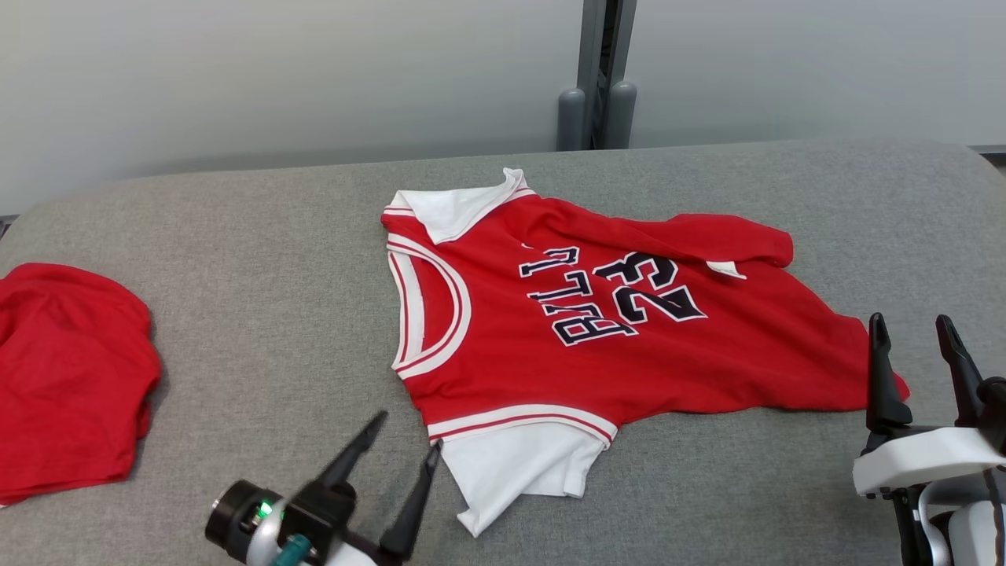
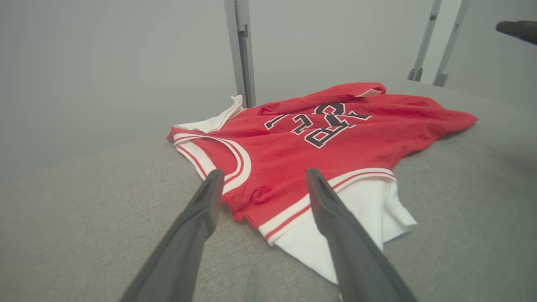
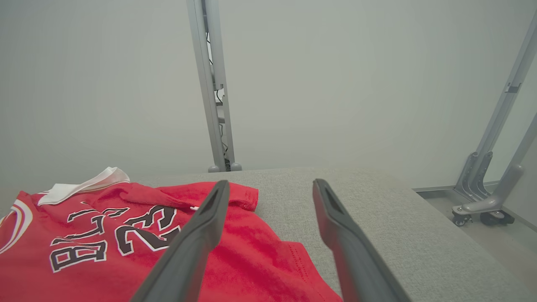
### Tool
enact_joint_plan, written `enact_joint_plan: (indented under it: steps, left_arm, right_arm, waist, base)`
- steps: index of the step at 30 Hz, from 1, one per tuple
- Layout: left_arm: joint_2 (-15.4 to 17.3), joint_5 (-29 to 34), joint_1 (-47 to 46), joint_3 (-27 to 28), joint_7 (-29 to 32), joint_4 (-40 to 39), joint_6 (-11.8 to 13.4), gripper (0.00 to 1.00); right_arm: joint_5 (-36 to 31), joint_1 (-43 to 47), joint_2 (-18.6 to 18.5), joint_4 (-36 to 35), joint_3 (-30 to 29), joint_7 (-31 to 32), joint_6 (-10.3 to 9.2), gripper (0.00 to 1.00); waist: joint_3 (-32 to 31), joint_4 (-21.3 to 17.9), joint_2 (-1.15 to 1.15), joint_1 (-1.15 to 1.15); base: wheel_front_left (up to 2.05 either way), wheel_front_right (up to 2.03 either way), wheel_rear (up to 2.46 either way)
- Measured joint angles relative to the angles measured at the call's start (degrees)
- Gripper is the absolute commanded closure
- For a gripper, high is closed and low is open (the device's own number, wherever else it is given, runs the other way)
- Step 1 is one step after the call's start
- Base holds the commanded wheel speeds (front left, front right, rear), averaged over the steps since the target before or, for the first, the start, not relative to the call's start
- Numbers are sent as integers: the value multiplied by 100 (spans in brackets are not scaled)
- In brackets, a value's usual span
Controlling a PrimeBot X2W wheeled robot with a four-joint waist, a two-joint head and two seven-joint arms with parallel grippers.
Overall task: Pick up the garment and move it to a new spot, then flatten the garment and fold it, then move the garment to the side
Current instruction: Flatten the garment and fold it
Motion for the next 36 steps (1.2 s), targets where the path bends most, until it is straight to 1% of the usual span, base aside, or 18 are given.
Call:
enact_joint_plan:
  steps: [2, 4, 7, 10, 11, 14, 16, 20, 25, 31, 36]
  left_arm:
    - [209, 103, 2, -361, 0, 131, -77, 0]
    - [393, 98, 4, -797, -1, 266, -103, 0]
    - [661, -203, -17, -1513, 0, 400, -124, 0]
    - [835, -474, -197, -1945, 0, 481, -124, 0]
    - [835, -474, -197, -1945, 0, 481, -124, 0]
    - [888, -632, -494, -2223, 0, 604, -124, 0]
    - [892, -613, -563, -2237, 0, 648, -124, 0]
    - [815, -575, -747, -2376, 0, 851, -124, 0]
    - [786, -661, -878, -2727, 0, 1055, -124, 0]
    - [790, -732, -995, -2825, 0, 1190, -124, 0]
    - [728, -770, -1107, -2847, 0, 1334, -124, 0]
  right_arm:
    - [-26, -2, 37, 5, -13, -1, 0, 0]
    - [-35, -6, 70, 18, -21, -4, 0, 0]
    - [-47, -28, 91, 36, -24, -5, 0, 0]
    - [-59, -70, 107, 46, -18, -5, 0, 0]
    - [-59, -70, 107, 46, -18, -5, 0, 0]
    - [-78, -86, 124, 63, -25, -5, 0, 0]
    - [-81, -96, 129, 65, -24, -5, 0, 0]
    - [-91, -126, 143, 70, -32, -5, 0, 0]
    - [-116, -186, 153, 73, -63, -5, 0, 0]
    - [-137, -186, 163, 70, -87, -5, 0, 0]
    - [-152, -197, 174, 94, -69, -5, 0, 0]
  waist:
    - [23, 12, 0, 0]
    - [46, 19, 0, 0]
    - [77, 20, 0, 0]
    - [113, 26, 0, 0]
    - [113, 26, 0, 0]
    - [178, 24, 0, 0]
    - [193, 25, 0, 0]
    - [263, 18, 0, 0]
    - [328, 3, 0, 0]
    - [378, 9, 0, 0]
    - [423, 26, 0, 0]
  base:
    - [0, 0, 0]
    - [0, 0, 0]
    - [0, 0, 0]
    - [0, 0, 0]
    - [0, 0, 0]
    - [0, 0, 0]
    - [0, 0, 0]
    - [0, 0, 0]
    - [0, 0, 0]
    - [0, 0, 0]
    - [0, 0, 0]
